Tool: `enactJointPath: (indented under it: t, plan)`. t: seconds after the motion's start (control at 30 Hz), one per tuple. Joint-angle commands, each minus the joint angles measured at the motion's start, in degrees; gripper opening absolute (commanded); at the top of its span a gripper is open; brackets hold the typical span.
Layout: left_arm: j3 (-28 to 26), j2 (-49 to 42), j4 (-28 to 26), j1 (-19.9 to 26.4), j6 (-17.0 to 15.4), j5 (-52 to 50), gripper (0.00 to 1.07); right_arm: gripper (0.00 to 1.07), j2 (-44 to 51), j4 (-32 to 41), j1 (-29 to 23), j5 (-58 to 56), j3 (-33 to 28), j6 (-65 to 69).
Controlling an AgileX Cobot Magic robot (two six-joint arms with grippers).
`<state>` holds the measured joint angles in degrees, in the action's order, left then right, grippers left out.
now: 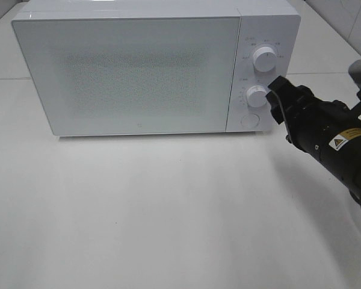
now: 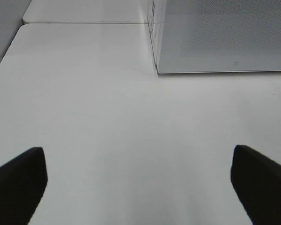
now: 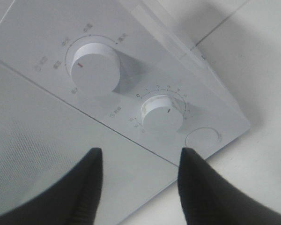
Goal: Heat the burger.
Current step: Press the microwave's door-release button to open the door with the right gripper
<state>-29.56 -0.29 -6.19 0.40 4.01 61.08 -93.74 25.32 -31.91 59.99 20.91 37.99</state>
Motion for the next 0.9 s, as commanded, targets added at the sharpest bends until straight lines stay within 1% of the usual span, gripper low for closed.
enactJointPath:
  t: [0.03, 0.07, 0.1, 0.13, 0.17, 0.2, 0.23, 0.27, 0.3, 0.37, 0.47, 0.73, 0.9]
  plan:
    - [0.0, -0.2, -0.2, 0.2, -0.3, 0.2, 1.0, 0.35, 0.0, -0.1, -0.1, 0.9, 0.0, 10.8]
    - [0.0, -0.2, -0.2, 0.2, -0.3, 0.2, 1.0, 0.26, 0.0, -0.1, -0.1, 0.7, 0.0, 16.5]
    - [0.0, -0.2, -0.2, 0.2, -0.3, 0.2, 1.0, 0.21, 0.0, -0.1, -0.1, 0.6, 0.0, 19.3]
    - [0.0, -0.2, -0.2, 0.2, -0.3, 0.2, 1.0, 0.21, 0.0, -0.1, -0.1, 0.6, 0.0, 19.3]
    - [0.0, -0.2, -0.2, 0.2, -0.3, 0.2, 1.0, 0.11, 0.0, -0.1, -0.1, -0.2, 0.0, 23.0]
    - [0.0, -0.2, -0.2, 0.2, -0.3, 0.2, 1.0, 0.11, 0.0, -0.1, -0.1, -0.2, 0.0, 23.0]
    - [0.0, -0.2, -0.2, 0.2, -0.3, 0.2, 1.0, 0.04, 0.0, -0.1, -0.1, -1.3, 0.0, 26.2]
    - [0.0, -0.2, -0.2, 0.2, -0.3, 0.2, 1.0, 0.0, 0.0, -0.1, -0.1, -1.9, 0.0, 27.6]
    - [0.0, -0.2, -0.2, 0.2, -0.3, 0.2, 1.0, 0.0, 0.0, -0.1, -0.1, -1.9, 0.0, 27.6]
    - [0.0, -0.2, -0.2, 0.2, -0.3, 0.2, 1.0, 0.0, 0.0, -0.1, -0.1, -3.6, 0.0, 33.2]
    - [0.0, -0.2, -0.2, 0.2, -0.3, 0.2, 1.0, 0.0, 0.0, -0.1, -0.1, -4.8, 0.0, 37.2]
    - [0.0, -0.2, -0.2, 0.2, -0.3, 0.2, 1.0, 0.0, 0.0, 1.0, -0.1, -5.6, 0.0, 38.8]
    - [0.0, -0.2, -0.2, 0.2, -0.3, 0.2, 1.0, 0.0, -1.5, 1.1, 1.4, -6.9, 0.3, 38.8]
